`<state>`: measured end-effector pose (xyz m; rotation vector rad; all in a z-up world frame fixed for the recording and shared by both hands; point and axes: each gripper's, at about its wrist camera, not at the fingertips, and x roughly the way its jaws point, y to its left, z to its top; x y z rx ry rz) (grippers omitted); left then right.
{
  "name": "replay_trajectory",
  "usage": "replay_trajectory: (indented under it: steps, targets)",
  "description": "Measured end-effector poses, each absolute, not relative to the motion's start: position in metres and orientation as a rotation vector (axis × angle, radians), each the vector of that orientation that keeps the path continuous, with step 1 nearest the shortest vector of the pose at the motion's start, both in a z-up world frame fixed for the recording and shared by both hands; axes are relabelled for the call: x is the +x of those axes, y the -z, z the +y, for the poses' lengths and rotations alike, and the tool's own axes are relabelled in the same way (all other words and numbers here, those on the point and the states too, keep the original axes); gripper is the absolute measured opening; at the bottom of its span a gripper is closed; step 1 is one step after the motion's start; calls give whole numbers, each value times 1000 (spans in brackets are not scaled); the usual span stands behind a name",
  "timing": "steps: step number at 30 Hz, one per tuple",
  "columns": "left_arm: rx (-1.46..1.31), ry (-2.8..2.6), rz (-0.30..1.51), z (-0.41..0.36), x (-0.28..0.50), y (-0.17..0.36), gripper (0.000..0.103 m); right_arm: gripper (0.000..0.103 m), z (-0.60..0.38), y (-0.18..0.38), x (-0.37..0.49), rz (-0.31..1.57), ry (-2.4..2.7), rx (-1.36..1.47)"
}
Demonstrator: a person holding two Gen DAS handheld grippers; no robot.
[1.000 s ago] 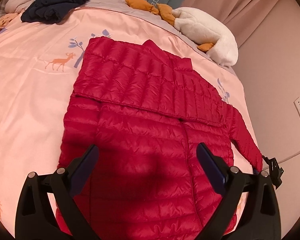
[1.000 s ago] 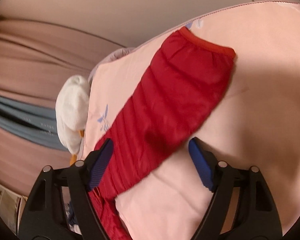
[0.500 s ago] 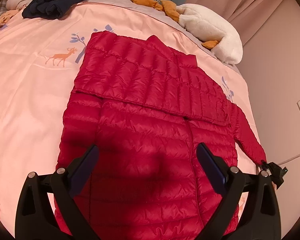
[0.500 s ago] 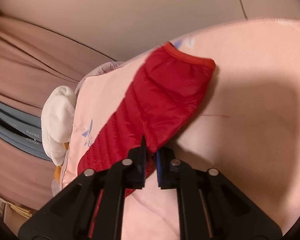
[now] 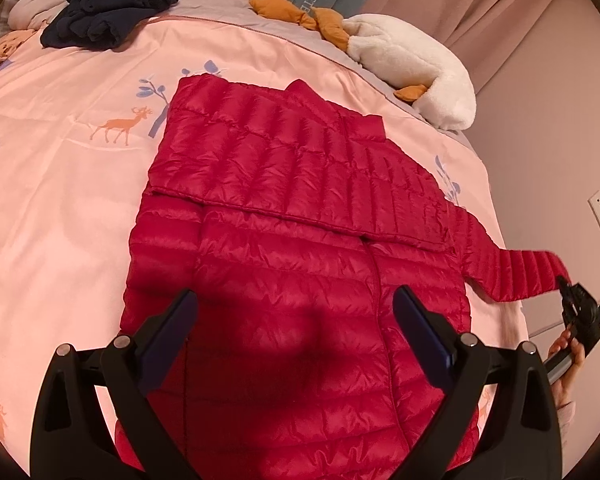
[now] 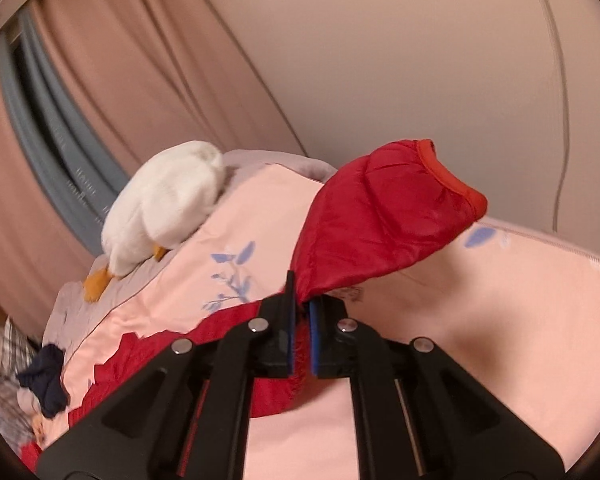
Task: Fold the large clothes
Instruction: 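Lift the sleeve with the right tool and carry it across the jacket body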
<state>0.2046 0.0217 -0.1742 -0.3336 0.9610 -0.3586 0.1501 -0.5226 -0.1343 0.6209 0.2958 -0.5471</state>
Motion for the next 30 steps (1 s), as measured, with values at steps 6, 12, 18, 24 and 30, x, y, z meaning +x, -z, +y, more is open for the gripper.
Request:
replay_trajectory:
  steps: [6, 12, 18, 24, 30]
  targets:
    - [-321, 373, 940, 22, 200, 168, 98, 5, -489, 115, 177, 305, 491, 539]
    - [-315, 381, 934, 25, 198, 167, 98, 5, -449, 100, 195, 319, 424, 453]
    - [-339, 395, 931, 29, 197, 167, 98, 5, -404, 85, 216, 318, 359, 356]
    - [-341, 406, 929, 32, 196, 166, 98, 4, -360, 73, 238, 320, 287, 289]
    - [-354, 409, 924, 38, 197, 165, 98, 4, -322, 67, 255, 334, 222, 227]
